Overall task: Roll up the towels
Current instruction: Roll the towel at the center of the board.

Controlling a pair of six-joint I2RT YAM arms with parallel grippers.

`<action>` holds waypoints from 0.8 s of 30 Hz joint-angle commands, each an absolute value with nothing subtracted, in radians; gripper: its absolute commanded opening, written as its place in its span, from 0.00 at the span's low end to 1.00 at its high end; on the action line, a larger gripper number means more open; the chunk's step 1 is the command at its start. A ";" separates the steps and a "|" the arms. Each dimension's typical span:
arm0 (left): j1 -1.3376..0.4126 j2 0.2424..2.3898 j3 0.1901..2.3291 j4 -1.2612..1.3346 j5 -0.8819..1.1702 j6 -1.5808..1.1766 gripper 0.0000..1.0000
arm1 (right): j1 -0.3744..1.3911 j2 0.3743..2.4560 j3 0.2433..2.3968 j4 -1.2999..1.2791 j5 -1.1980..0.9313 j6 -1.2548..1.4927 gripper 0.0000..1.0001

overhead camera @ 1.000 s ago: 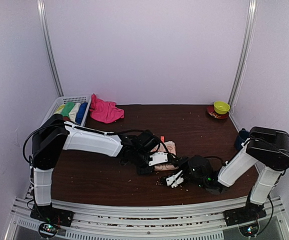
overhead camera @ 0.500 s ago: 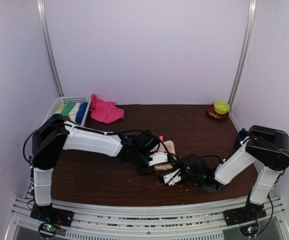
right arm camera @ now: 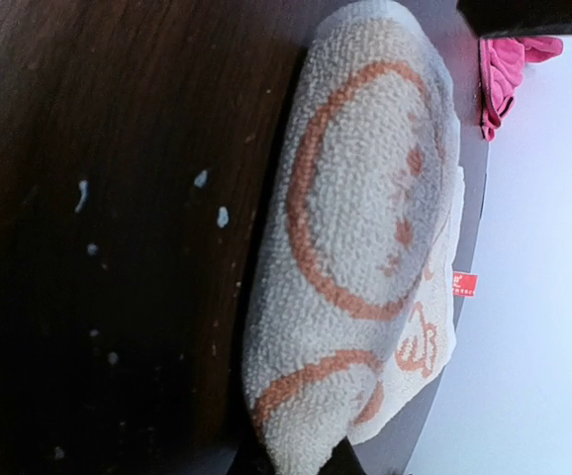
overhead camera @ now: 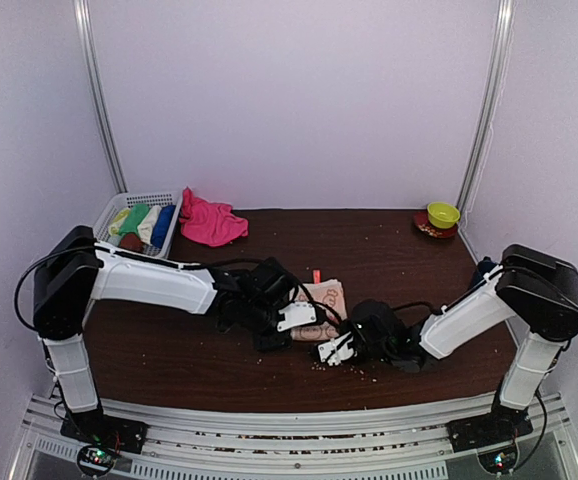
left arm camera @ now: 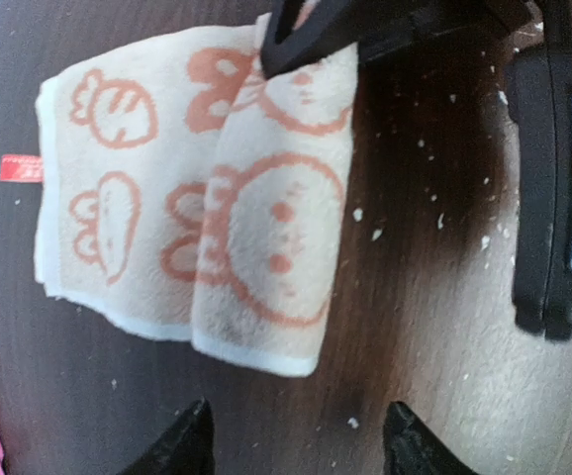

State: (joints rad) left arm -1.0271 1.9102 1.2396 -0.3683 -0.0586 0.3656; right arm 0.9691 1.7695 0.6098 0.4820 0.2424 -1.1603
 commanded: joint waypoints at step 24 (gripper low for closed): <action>-1.055 1.559 0.693 0.412 -0.277 0.579 0.62 | 0.683 1.987 1.279 -0.717 -0.543 -0.886 0.00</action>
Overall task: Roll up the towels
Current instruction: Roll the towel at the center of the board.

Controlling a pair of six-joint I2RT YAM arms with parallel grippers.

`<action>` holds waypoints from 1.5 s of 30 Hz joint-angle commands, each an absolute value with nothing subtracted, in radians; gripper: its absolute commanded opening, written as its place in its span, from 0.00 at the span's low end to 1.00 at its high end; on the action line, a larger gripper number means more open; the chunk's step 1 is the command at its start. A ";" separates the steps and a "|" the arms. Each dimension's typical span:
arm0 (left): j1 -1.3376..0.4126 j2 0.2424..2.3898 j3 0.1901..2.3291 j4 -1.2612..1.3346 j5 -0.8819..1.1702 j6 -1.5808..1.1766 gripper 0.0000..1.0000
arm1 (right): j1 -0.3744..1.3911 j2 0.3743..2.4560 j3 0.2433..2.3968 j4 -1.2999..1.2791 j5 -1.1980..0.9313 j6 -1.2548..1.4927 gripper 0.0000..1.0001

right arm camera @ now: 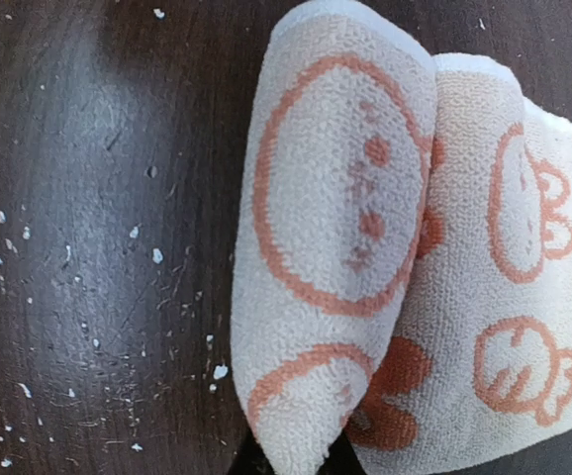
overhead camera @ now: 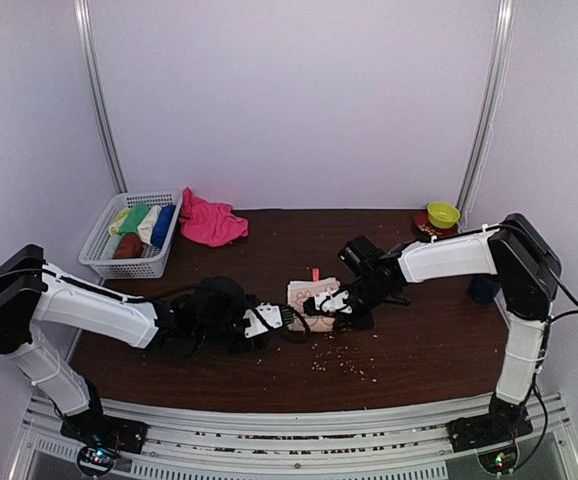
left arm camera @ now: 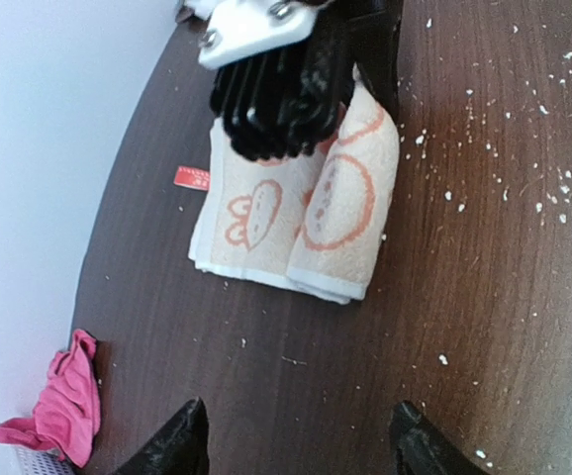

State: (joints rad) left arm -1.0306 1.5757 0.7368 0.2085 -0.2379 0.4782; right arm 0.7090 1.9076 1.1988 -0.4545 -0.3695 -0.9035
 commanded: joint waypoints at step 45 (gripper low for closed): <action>-1.132 1.912 0.685 0.790 -0.175 0.853 0.55 | 0.536 2.406 1.734 -1.326 -0.779 -0.946 0.00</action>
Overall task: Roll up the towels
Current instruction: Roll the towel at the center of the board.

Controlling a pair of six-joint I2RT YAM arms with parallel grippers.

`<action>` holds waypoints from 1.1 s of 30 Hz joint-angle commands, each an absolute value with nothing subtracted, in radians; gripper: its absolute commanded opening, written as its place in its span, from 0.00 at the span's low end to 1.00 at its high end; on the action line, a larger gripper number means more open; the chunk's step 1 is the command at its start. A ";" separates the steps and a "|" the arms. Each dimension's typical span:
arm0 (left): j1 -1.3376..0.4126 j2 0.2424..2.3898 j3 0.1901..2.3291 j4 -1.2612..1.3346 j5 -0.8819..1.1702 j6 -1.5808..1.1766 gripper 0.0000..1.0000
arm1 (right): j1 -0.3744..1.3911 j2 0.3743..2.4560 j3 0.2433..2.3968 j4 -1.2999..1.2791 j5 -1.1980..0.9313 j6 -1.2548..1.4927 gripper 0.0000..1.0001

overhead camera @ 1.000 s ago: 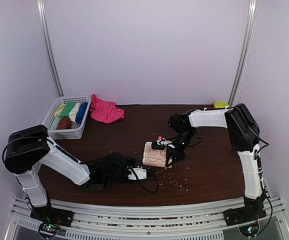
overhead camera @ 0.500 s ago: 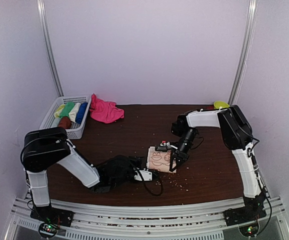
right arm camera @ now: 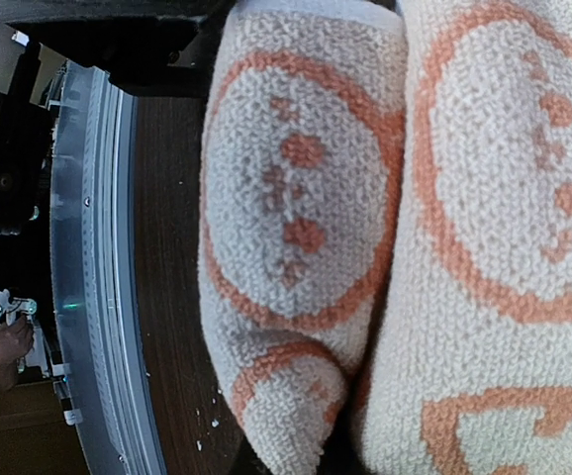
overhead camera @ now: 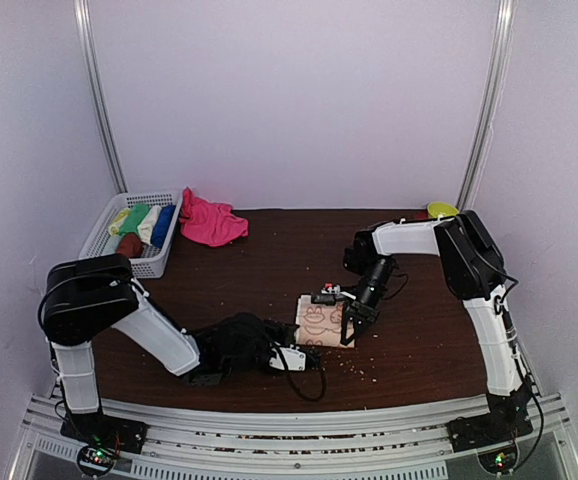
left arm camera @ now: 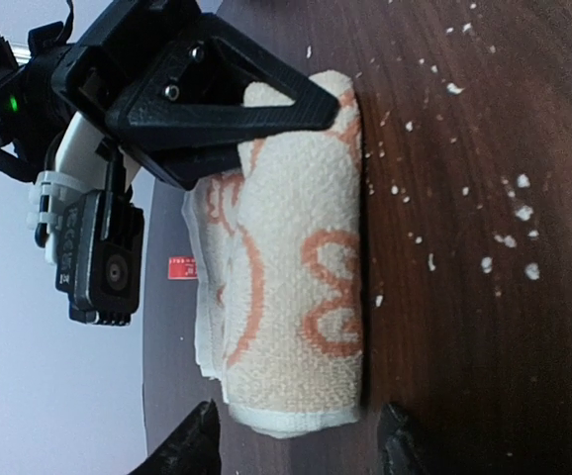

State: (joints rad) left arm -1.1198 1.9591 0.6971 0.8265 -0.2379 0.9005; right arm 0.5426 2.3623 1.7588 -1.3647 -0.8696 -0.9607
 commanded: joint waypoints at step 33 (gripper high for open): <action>-1.134 1.996 0.881 0.450 -0.203 0.758 0.00 | 0.518 2.239 1.716 -1.307 -0.724 -0.961 0.32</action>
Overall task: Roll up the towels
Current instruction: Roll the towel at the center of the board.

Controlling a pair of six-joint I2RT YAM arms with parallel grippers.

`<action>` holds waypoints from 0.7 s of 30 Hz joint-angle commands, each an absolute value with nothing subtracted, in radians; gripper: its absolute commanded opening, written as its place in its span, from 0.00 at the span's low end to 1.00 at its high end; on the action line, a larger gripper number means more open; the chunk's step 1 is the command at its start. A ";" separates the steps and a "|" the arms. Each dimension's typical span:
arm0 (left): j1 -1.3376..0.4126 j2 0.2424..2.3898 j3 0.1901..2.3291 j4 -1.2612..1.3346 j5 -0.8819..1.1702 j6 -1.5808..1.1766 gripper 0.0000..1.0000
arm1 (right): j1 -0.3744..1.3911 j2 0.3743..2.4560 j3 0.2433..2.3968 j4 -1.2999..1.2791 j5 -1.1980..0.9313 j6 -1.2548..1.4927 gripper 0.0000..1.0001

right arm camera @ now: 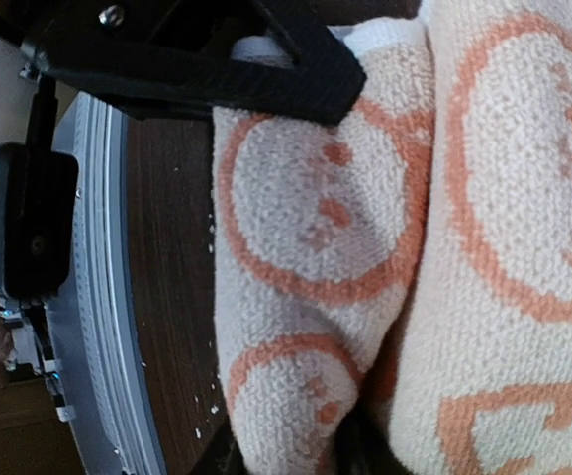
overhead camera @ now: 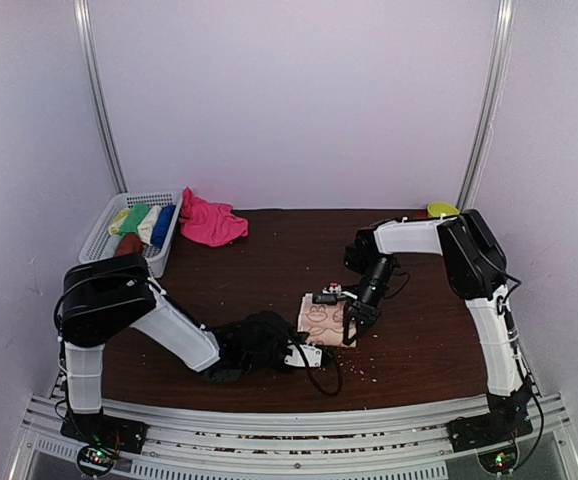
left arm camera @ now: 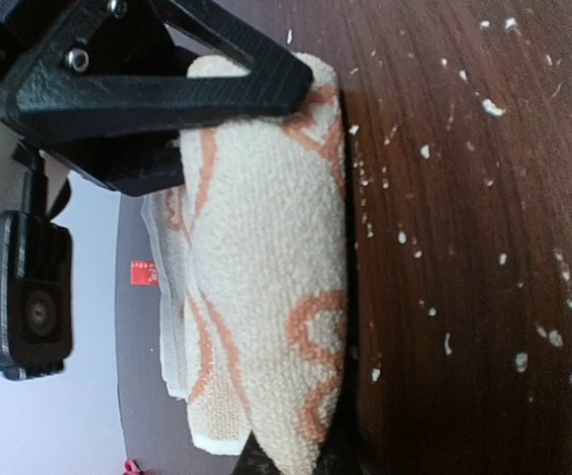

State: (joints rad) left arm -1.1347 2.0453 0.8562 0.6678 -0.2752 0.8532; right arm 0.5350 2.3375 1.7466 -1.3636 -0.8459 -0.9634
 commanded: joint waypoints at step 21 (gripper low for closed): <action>-1.090 1.981 1.080 -0.004 0.101 0.329 0.00 | 0.490 1.329 0.718 -0.134 -0.455 -1.101 1.00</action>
State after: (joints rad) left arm -1.1164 1.9434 1.0496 0.0990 -0.0319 0.4328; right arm 0.4870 1.4445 0.8585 -0.4988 -0.4904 -1.0096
